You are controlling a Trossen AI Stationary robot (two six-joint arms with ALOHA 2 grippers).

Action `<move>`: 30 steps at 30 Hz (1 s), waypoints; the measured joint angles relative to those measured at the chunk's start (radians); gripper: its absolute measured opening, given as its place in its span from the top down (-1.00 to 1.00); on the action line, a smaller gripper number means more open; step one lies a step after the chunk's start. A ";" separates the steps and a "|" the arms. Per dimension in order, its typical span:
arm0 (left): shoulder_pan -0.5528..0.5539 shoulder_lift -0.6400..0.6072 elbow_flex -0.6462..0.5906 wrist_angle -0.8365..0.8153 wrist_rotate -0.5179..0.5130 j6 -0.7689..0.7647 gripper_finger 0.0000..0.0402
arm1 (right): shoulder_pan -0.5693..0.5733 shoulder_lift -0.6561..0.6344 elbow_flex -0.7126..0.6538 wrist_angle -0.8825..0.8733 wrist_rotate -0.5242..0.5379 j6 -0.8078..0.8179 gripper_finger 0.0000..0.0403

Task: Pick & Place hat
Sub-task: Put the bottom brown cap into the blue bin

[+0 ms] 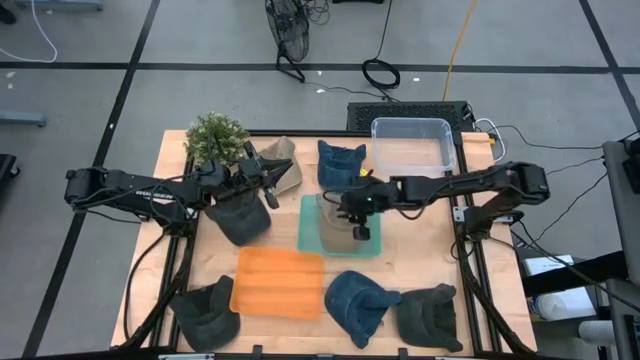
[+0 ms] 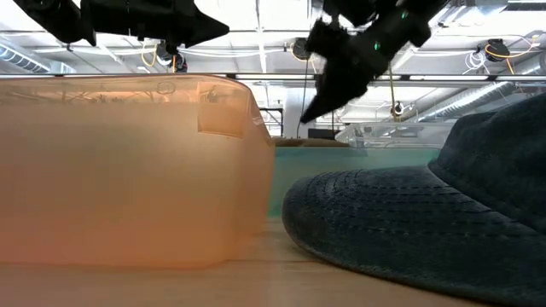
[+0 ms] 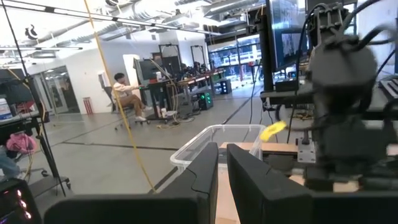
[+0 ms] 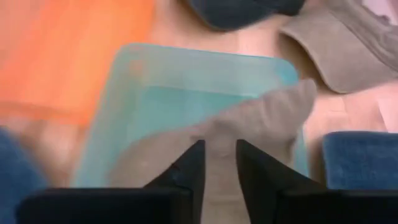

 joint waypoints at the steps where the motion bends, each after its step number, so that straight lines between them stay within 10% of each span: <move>1: 0.000 0.000 0.000 0.000 0.000 0.000 0.77 | 0.013 -0.011 -0.006 -0.005 -0.009 0.012 0.53; 15: 0.000 0.000 0.000 0.006 0.000 -0.005 0.77 | 0.087 0.014 -0.072 0.042 0.158 -0.008 0.20; 30: 0.000 0.000 0.000 0.006 0.000 -0.003 0.77 | 0.083 0.016 -0.071 0.018 0.029 0.023 0.54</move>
